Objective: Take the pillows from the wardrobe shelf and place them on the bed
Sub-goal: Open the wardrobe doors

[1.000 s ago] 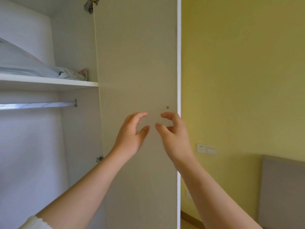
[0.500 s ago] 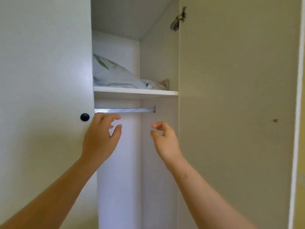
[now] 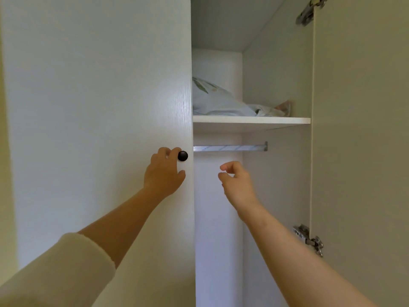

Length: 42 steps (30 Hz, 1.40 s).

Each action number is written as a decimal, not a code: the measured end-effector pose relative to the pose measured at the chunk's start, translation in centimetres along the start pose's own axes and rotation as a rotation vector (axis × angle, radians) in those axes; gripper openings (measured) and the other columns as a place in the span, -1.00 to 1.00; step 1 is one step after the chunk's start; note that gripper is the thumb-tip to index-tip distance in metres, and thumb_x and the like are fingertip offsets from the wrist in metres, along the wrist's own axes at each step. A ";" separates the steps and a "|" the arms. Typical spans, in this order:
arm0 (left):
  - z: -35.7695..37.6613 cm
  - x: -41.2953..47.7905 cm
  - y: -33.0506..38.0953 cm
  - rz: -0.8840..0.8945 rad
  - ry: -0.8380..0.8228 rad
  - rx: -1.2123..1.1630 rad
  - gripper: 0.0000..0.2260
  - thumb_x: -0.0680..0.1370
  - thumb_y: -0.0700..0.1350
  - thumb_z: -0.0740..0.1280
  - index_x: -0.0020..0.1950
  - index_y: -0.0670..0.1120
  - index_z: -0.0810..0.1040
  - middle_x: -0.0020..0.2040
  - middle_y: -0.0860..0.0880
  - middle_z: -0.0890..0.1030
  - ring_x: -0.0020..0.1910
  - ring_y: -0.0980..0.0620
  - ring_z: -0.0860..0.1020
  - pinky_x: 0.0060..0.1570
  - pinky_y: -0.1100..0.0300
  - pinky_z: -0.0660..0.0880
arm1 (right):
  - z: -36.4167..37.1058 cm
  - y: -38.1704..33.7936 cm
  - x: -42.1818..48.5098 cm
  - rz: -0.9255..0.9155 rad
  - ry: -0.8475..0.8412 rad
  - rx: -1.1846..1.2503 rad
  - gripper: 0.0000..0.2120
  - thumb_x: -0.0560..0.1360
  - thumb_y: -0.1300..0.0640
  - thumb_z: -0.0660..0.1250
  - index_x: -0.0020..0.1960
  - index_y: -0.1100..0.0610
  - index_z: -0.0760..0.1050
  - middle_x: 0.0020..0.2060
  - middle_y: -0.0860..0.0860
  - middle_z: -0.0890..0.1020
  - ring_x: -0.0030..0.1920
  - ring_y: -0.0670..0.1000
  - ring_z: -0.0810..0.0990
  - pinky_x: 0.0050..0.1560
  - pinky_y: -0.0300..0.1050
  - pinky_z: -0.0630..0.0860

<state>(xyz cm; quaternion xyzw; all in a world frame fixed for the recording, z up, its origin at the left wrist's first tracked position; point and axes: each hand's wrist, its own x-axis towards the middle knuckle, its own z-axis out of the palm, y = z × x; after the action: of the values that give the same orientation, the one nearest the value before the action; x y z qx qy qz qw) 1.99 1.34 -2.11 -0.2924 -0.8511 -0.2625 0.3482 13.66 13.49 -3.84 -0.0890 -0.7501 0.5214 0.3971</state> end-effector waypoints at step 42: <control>-24.5 -20.7 -5.3 -0.205 0.558 -1.275 -0.88 0.41 -0.15 0.19 -0.29 -0.04 0.48 -0.35 0.03 0.60 -0.36 0.11 0.60 -0.32 0.35 0.55 | 15.7 -12.0 -16.7 -0.755 -0.945 0.571 -0.65 0.52 0.05 0.12 0.19 -0.36 0.24 0.28 -0.32 0.34 0.37 -0.32 0.26 0.41 -0.23 0.30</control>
<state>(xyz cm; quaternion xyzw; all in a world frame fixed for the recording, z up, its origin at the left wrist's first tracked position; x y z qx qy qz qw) 21.22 -24.78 -3.65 -0.2797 -0.4334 -0.8070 0.2876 17.44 -12.12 -4.21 0.5264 -0.6555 0.5076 0.1889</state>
